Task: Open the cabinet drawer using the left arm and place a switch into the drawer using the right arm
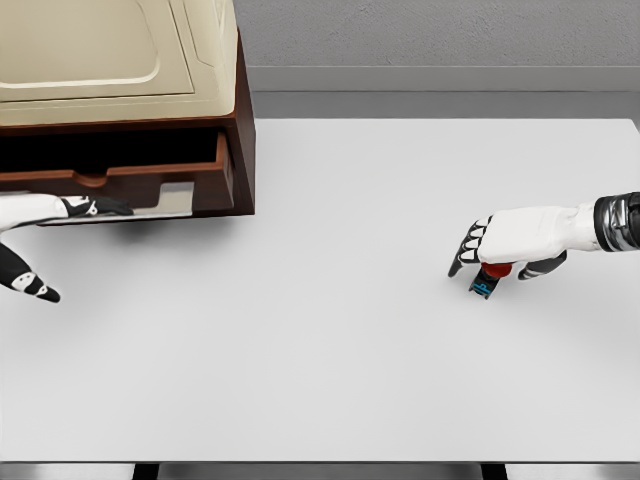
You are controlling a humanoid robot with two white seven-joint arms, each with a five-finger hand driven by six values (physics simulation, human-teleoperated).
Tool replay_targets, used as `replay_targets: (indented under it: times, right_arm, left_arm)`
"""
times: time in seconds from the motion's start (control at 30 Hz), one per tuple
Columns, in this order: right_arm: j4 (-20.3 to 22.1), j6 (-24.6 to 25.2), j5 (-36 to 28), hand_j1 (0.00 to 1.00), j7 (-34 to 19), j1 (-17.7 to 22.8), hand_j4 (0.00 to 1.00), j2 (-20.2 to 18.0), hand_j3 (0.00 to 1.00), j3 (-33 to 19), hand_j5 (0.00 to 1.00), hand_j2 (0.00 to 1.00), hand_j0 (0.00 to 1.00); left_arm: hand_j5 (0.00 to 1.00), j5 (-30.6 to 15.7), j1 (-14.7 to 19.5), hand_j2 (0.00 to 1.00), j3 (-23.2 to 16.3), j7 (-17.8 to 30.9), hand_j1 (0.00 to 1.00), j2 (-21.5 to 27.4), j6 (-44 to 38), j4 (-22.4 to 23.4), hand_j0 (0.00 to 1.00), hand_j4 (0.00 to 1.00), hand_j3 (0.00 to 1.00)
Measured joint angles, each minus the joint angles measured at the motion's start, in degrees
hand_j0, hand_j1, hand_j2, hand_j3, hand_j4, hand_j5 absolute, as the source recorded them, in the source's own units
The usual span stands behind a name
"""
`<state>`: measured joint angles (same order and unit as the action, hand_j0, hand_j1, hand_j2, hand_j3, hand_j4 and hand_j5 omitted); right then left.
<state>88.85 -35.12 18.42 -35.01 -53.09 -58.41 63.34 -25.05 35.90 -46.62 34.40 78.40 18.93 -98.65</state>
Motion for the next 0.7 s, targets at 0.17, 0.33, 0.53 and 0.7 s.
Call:
replay_targets:
  times: [0.17,0.33,0.53,0.7]
  right_arm:
    - [0.00,0.00,0.00,0.86,0.00,0.00,0.86,0.00,0.86,-0.01,0.86,0.86,0.86]
    - [0.00,0.00,0.00,0.86,0.00,0.00,0.86,0.00,0.86,-0.02,0.86,0.86,0.86]
    - [0.00,0.00,0.00,0.85,0.00,0.00,0.85,-0.05,0.85,-0.02,0.85,0.85,0.85]
    - [-0.02,0.00,0.03,0.85,0.00,0.09,0.85,-0.14,0.85,-0.02,0.85,0.85,0.85]
  left_arm:
    - [1.00,1.32,0.94,1.00,-1.77,-0.42,1.00,1.06,2.49,-0.36,1.00,1.00,1.00]
    - [1.00,1.82,1.45,1.00,-2.97,-0.49,1.00,2.03,4.51,-0.70,1.00,1.00,1.00]
    - [1.00,1.56,1.64,1.00,-4.64,-0.78,1.00,3.38,7.72,-0.85,1.00,1.00,1.00]
    - [1.00,2.11,2.70,1.00,-6.54,-0.40,1.00,4.44,10.90,-0.86,1.00,1.00,1.00]
